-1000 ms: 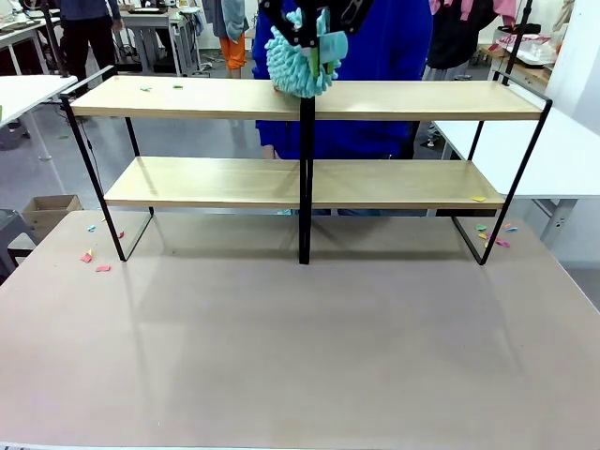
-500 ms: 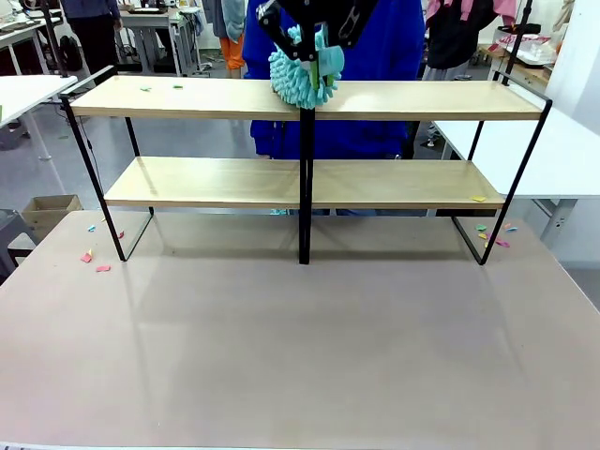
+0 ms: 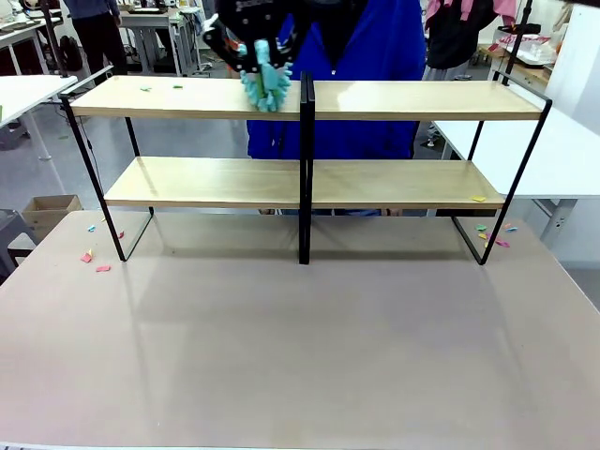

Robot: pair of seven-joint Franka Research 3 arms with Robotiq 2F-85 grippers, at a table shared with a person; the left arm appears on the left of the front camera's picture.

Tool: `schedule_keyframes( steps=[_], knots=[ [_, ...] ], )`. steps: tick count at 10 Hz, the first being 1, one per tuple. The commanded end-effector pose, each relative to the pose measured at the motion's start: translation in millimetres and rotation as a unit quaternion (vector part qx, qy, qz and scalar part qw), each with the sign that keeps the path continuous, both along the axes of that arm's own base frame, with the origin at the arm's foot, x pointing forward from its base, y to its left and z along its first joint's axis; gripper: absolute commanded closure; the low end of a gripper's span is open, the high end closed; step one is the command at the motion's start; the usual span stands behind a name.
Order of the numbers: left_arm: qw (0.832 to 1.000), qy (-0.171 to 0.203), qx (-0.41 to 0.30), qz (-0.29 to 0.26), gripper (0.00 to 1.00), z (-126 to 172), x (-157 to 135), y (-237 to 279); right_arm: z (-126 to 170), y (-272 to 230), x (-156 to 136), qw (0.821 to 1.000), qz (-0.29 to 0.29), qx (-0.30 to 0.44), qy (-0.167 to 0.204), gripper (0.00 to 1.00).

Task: Clean the shelves.
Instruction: Clean another randomly selected level of the Shelf with the Duster.

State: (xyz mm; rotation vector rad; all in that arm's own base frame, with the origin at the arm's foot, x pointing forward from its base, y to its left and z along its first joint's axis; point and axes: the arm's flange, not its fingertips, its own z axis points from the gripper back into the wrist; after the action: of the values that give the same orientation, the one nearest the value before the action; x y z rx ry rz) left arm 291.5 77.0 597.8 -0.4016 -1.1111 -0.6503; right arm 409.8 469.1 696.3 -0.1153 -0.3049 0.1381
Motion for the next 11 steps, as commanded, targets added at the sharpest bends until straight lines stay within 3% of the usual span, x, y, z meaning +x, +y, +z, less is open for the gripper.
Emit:
schedule_keyframes(
  steps=[1, 4, 6, 7, 9, 11],
  knots=[
    [1.000, -0.004, -0.002, -0.005, 0.00, -0.9, 0.6, 0.9, 29.0, 41.2, 16.4, 0.999, 0.035, -0.019, 0.000, 0.88],
    [1.000, -0.004, -0.002, -0.005, 0.00, -0.9, 0.6, 0.9, 42.8, 88.7, 9.7, 0.993, 0.120, 0.002, -0.006, 0.88],
    [1.000, -0.004, -0.002, -0.005, 0.00, -0.9, 0.6, 0.9, 45.1, 122.7, -5.3, 0.978, 0.206, 0.016, 0.004, 0.88],
    [1.000, -0.004, -0.002, -0.005, 0.00, -0.9, 0.6, 0.9, 47.0, 133.0, -11.3, 0.959, 0.281, 0.041, 0.019, 0.88],
    [1.000, -0.004, -0.002, -0.005, 0.00, -0.9, 0.6, 0.9, 48.3, 114.3, -6.4, 0.920, 0.370, 0.126, 0.036, 0.88],
    [1.000, -0.004, -0.002, -0.005, 0.00, -0.9, 0.6, 0.9, 44.8, 68.7, 4.9, 0.933, 0.316, 0.169, 0.033, 0.88]
  ],
)
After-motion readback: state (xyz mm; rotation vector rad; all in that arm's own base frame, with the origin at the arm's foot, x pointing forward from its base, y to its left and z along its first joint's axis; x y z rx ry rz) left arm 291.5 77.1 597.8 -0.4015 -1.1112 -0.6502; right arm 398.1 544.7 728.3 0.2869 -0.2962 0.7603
